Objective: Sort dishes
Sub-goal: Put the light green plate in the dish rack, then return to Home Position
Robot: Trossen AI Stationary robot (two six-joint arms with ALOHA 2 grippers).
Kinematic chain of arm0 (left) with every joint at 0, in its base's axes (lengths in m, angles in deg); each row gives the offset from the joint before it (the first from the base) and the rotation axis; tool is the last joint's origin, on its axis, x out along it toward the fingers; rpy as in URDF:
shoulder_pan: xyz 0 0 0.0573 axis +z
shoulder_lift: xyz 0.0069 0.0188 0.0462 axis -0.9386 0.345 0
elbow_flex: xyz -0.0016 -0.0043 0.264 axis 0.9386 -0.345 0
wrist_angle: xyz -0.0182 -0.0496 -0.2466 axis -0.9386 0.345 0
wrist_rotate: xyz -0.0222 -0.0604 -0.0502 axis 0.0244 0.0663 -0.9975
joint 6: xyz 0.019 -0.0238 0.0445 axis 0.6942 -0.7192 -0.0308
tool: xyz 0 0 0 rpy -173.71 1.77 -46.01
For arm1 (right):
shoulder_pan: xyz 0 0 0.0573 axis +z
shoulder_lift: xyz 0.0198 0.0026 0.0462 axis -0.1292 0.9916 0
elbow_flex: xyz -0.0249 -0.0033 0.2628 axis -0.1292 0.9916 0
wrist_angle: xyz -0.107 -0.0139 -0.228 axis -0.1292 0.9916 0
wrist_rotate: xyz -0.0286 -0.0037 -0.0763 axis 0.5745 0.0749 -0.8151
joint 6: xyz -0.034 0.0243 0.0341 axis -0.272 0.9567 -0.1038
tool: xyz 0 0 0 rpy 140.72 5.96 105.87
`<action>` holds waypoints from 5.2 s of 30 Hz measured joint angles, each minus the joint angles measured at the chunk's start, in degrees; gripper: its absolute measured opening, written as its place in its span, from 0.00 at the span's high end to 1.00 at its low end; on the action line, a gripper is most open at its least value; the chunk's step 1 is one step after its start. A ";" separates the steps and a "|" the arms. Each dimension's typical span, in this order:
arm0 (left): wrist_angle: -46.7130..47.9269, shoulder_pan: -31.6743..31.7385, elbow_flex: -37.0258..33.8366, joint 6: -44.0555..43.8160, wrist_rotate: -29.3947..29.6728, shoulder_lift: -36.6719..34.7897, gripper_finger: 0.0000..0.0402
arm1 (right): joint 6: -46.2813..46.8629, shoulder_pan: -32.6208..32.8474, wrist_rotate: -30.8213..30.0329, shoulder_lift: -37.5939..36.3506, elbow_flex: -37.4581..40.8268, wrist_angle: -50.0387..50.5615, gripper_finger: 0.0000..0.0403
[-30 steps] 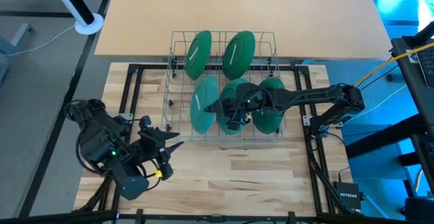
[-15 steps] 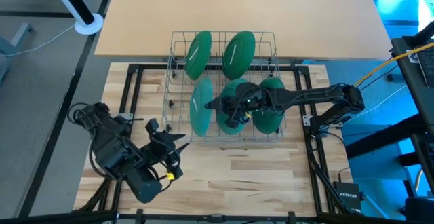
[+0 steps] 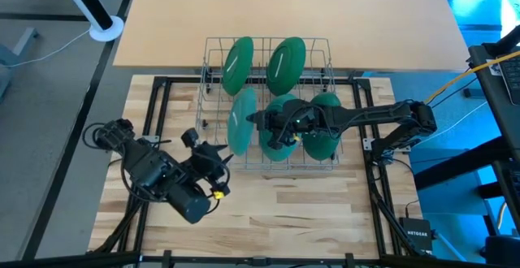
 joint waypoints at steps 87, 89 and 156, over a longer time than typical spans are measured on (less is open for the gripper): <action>-46.31 2.04 -93.77 -25.45 11.05 -42.10 0.99 | 0.70 -0.02 0.19 -0.02 0.04 0.83 0.84; -46.28 2.04 -93.77 -25.45 10.89 -42.07 0.98 | 0.70 -0.02 0.19 -0.02 0.04 0.83 0.84; -46.83 1.99 -93.96 -25.45 12.54 -41.92 0.99 | 18.66 0.00 -6.01 -19.32 -0.04 10.62 0.84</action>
